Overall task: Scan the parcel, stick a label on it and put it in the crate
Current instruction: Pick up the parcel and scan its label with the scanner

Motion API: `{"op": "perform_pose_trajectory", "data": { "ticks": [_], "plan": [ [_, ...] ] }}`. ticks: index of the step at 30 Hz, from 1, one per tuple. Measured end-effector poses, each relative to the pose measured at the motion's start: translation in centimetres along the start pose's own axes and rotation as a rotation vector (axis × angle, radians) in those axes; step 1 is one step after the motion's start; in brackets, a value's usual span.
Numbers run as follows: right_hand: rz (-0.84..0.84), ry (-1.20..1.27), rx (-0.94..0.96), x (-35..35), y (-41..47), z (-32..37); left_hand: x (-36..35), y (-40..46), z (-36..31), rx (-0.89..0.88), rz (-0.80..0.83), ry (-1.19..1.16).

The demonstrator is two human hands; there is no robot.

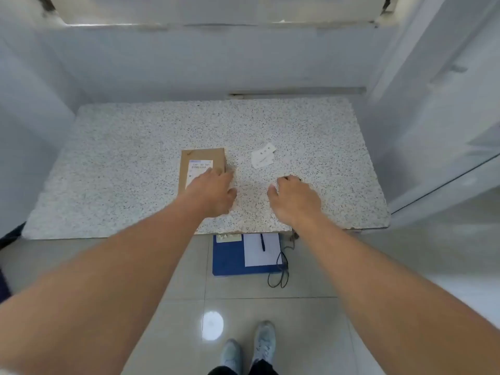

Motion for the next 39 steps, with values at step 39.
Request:
{"op": "perform_pose_trajectory", "data": {
  "ticks": [39],
  "plan": [
    [-0.131,0.585,-0.539,-12.1,7.8,-10.9,-13.1,4.6,10.4,0.356,0.165,-0.9]
  ]
}}
Point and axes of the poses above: each hand's wrist, its own y-axis towards the middle knuckle, its own x-axis out of the back of the hand, z = x × y, the point moved 8 cm from there along y, towards the middle knuckle, and after that the axes turned 9 degrees about y, right-handed, at the moved point
